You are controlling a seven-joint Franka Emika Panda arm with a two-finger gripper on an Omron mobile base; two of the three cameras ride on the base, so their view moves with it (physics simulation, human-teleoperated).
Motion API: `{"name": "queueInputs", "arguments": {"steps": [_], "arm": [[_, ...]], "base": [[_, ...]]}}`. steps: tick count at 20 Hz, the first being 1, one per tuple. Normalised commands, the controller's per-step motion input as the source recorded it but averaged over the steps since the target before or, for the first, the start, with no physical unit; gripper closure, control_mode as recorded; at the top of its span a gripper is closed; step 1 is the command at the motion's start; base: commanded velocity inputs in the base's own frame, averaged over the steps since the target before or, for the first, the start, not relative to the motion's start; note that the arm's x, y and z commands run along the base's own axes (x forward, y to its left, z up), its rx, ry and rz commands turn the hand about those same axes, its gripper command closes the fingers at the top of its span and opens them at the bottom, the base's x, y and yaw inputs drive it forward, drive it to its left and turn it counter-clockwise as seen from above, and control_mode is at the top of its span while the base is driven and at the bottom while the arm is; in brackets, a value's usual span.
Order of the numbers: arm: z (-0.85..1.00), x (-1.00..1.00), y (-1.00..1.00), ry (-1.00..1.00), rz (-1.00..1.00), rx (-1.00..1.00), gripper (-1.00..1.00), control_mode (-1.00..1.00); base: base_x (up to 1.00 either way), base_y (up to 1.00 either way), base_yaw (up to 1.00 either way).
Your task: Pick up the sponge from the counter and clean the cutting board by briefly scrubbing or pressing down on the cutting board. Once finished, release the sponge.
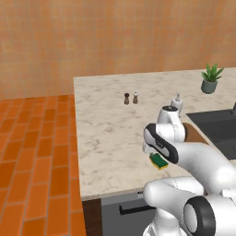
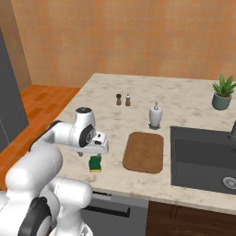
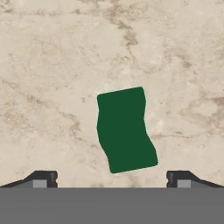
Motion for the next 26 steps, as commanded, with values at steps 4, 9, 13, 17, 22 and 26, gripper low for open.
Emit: {"name": "queueInputs", "arguments": {"steps": [4, 9, 13, 17, 22, 26], "arm": [[-0.32, 0.08, -0.01, 0.0, 0.0, 0.0, -1.0, -1.0], [-0.3, 0.0, 0.0, 0.0, 0.0, 0.0, -1.0, -1.0], [-0.28, 0.01, -0.01, 0.0, 0.0, 0.0, -1.0, -1.0], [-0.16, 0.11, -0.02, 0.0, 0.0, 0.0, -1.0, -1.0], [-0.01, 0.12, -0.09, 0.0, 0.01, 0.0, -1.0, -1.0], [-0.1, 0.08, -0.01, 0.0, 0.0, 0.0, -1.0, -1.0]], "base": [[0.0, 0.0, 0.0], [0.0, 0.0, 0.0], [0.0, 0.0, 0.0], [0.0, 0.0, 0.0], [0.0, 0.0, 0.0], [0.0, 0.0, 0.0]]}}
